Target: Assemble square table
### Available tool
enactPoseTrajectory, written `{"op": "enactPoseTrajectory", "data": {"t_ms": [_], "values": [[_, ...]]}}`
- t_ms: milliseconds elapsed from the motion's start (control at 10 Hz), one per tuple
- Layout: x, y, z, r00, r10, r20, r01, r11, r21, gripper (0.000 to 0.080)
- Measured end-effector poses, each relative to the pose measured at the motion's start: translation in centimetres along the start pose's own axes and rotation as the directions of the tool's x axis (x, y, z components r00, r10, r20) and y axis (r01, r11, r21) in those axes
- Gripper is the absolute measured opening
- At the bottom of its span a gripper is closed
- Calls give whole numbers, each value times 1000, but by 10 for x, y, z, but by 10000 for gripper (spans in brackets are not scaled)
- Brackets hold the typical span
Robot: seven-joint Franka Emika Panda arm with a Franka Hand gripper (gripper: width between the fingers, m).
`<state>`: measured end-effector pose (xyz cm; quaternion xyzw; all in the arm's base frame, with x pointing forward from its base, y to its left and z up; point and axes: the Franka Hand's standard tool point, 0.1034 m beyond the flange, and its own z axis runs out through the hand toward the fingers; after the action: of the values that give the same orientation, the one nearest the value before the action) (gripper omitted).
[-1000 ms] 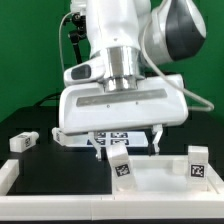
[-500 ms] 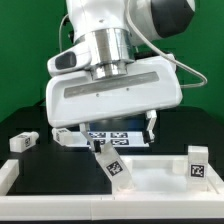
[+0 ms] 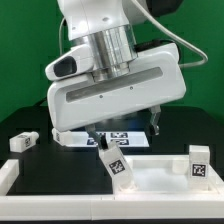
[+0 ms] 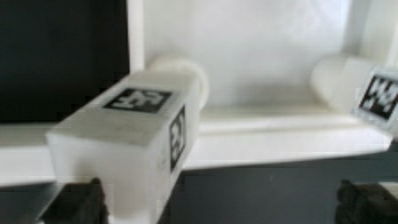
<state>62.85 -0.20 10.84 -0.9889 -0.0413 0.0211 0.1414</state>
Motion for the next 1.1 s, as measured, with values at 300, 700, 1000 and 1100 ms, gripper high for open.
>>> {"op": "enactPoseTrajectory", "data": {"t_ms": [300, 700, 1000, 1100], "values": [[-6, 15, -2, 999, 4, 33, -4, 1000, 0, 649], [-5, 21, -1, 1000, 12, 18, -12, 1000, -7, 649], [-6, 21, 0, 999, 26, 27, -26, 1000, -3, 649], [-6, 21, 0, 999, 26, 27, -26, 1000, -3, 649]]}}
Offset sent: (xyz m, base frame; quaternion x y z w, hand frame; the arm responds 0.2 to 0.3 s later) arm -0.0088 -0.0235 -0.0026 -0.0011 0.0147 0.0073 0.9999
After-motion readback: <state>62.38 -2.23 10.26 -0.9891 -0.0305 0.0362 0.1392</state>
